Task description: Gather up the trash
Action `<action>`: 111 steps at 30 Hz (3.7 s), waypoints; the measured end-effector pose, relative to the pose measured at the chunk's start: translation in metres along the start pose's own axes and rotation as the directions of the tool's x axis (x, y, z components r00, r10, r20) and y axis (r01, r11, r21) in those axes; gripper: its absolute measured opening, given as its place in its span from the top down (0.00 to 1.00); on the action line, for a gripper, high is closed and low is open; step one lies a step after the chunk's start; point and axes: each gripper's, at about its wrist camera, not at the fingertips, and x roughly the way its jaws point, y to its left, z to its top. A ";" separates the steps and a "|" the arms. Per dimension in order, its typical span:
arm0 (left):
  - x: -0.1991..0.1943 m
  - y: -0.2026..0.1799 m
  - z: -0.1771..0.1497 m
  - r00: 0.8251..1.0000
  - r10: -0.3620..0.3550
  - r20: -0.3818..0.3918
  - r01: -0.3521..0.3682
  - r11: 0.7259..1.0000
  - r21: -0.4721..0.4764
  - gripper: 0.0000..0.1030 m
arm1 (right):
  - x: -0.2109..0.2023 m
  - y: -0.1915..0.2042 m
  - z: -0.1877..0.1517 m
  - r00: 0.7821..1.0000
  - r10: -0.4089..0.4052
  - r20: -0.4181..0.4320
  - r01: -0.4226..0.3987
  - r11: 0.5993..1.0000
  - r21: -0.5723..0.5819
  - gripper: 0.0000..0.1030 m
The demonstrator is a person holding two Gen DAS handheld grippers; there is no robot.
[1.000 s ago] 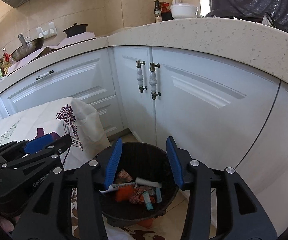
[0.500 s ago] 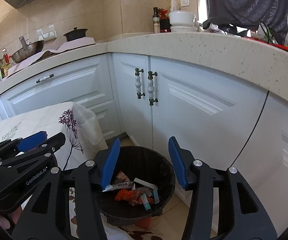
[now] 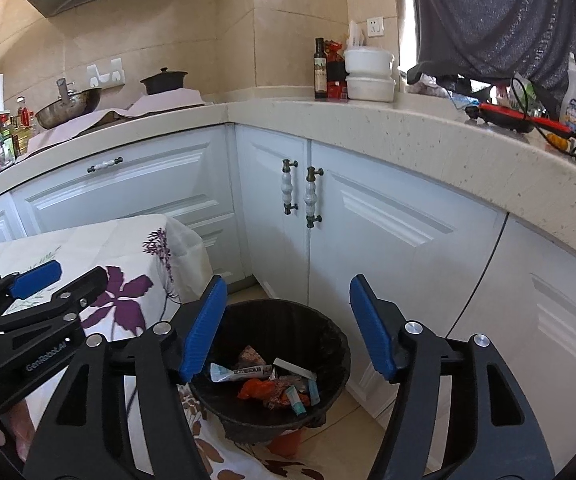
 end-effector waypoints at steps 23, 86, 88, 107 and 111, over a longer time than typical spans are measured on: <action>-0.088 0.072 -0.040 0.995 0.072 0.067 -0.071 0.997 -0.019 0.24 | -0.087 0.042 -0.027 0.999 0.034 0.032 -0.034 0.999 -0.023 0.28; -0.126 0.100 -0.072 0.990 0.108 0.094 -0.103 0.993 -0.052 0.19 | -0.120 0.061 -0.056 0.999 0.025 0.045 -0.023 0.999 -0.041 0.19; -0.126 0.100 -0.073 0.989 0.109 0.095 -0.104 0.993 -0.053 0.19 | -0.119 0.061 -0.056 0.999 0.026 0.046 -0.025 0.999 -0.042 0.19; -0.127 0.102 -0.075 0.989 0.117 0.093 -0.111 0.992 -0.060 0.19 | -0.119 0.067 -0.057 0.999 0.028 0.047 -0.026 0.999 -0.047 0.19; -0.127 0.102 -0.076 0.989 0.115 0.095 -0.110 0.992 -0.062 0.19 | -0.119 0.067 -0.057 0.999 0.027 0.046 -0.025 0.999 -0.047 0.19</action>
